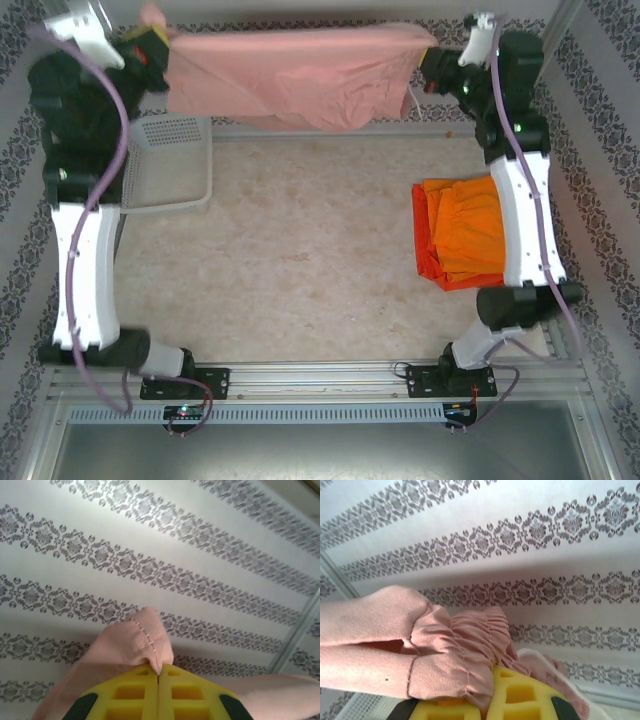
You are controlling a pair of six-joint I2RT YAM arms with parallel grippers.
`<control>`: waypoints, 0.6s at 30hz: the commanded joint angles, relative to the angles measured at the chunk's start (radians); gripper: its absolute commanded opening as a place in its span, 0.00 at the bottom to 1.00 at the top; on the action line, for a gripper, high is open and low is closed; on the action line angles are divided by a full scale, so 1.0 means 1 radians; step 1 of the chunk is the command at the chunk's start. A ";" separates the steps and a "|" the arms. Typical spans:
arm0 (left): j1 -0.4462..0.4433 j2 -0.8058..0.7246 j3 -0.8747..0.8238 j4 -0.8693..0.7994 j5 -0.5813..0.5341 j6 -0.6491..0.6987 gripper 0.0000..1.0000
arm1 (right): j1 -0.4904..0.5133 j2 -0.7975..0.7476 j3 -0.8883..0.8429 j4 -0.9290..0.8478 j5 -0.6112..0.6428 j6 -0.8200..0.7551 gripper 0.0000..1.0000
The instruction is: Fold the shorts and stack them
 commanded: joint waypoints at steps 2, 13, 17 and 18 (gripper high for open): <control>0.004 -0.310 -0.585 0.428 -0.037 0.016 0.00 | -0.042 -0.166 -0.415 0.348 0.046 -0.041 0.00; -0.031 -0.864 -1.387 0.243 -0.190 -0.131 0.00 | 0.081 -0.479 -1.149 0.309 -0.047 -0.058 0.00; -0.031 -0.970 -1.466 0.086 -0.213 -0.218 0.00 | 0.210 -0.570 -1.287 0.197 0.030 -0.040 0.02; -0.031 -0.997 -1.483 0.046 -0.219 -0.234 0.00 | 0.238 -0.592 -1.317 0.172 0.034 -0.021 0.06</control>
